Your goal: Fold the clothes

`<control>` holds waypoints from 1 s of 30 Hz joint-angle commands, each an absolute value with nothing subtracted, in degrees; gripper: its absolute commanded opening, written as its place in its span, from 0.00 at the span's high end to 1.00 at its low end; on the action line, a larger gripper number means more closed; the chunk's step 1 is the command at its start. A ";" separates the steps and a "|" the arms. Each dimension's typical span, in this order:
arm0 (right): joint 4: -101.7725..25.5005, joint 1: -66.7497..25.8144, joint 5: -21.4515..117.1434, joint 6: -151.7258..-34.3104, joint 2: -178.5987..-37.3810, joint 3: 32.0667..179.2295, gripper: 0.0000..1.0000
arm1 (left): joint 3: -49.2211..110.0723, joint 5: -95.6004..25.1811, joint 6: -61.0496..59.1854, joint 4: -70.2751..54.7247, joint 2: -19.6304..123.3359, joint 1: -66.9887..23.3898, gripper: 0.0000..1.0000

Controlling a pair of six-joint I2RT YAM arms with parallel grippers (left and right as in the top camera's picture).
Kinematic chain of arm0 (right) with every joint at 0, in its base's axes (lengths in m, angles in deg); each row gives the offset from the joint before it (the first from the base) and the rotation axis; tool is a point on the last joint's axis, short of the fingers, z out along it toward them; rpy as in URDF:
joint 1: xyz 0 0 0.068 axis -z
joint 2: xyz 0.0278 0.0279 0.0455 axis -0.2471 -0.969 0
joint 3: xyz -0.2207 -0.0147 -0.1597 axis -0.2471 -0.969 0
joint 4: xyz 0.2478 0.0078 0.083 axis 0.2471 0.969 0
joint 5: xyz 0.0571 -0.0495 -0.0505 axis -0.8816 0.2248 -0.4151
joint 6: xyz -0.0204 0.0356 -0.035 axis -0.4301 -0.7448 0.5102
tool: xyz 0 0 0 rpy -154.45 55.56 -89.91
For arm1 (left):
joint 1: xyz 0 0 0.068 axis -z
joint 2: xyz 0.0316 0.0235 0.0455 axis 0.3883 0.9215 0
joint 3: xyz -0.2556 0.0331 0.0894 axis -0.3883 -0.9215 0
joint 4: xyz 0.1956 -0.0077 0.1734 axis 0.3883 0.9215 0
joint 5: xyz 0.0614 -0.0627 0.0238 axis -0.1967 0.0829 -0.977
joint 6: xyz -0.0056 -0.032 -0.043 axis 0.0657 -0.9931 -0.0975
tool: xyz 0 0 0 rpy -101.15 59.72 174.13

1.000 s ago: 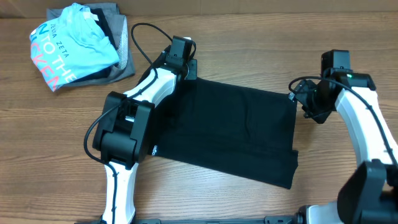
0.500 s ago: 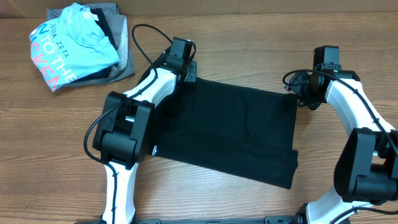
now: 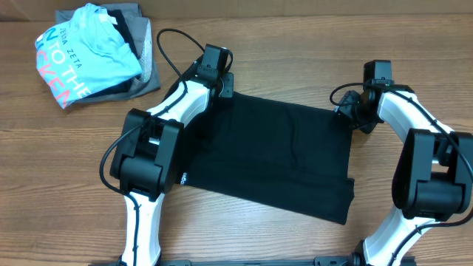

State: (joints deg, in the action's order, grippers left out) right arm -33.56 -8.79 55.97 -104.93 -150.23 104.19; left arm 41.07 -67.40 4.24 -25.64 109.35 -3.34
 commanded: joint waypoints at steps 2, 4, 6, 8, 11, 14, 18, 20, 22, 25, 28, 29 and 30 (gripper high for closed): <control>-33.56 -8.83 57.36 -104.14 -153.51 104.48 0.56 | 42.32 -67.71 5.11 -25.32 110.07 -3.32 0.94; -33.38 -8.83 57.32 -104.21 -153.64 104.48 0.64 | 42.32 -67.71 5.11 -25.25 110.07 -3.32 0.91; -33.08 -8.83 57.34 -104.21 -153.64 104.48 0.78 | 42.32 -67.71 5.11 -25.07 110.07 -3.32 0.90; -32.55 -8.83 57.34 -104.19 -153.64 104.48 0.88 | 42.32 -67.71 5.11 -25.07 110.07 -3.32 0.90; -31.92 -8.83 57.36 -104.25 -153.62 104.61 0.96 | 42.34 -67.71 5.13 -25.25 110.03 -3.32 0.96; -30.39 -8.76 57.58 -104.65 -153.59 105.53 0.96 | 42.34 -67.25 6.01 -25.25 109.24 -3.32 0.96; -24.73 -8.72 62.13 -108.73 -153.57 109.09 0.96 | 42.34 -64.26 8.54 -23.41 105.68 -3.32 0.96; -21.93 -8.72 63.16 -109.37 -153.46 111.21 0.96 | 42.34 -64.30 8.56 -22.65 103.07 -3.32 0.96; -19.37 -8.72 63.22 -109.39 -153.14 113.20 0.96 | 42.34 -64.30 8.59 -21.45 100.25 -3.32 0.96; -15.18 -8.72 63.40 -112.14 -151.65 115.10 0.96 | 42.34 -64.34 8.96 -18.34 95.40 -3.34 0.96; -12.95 -8.72 63.40 -115.16 -150.01 115.10 0.96 | 42.34 -64.61 10.31 -16.05 93.17 -3.34 0.96; -12.12 -8.72 63.38 -115.88 -149.33 115.10 0.96 | 42.34 -64.76 10.29 -15.13 92.76 -3.34 0.96; -11.46 -8.72 63.38 -116.36 -148.68 115.10 0.96 | 42.34 -64.72 10.29 -14.41 92.50 -3.32 0.95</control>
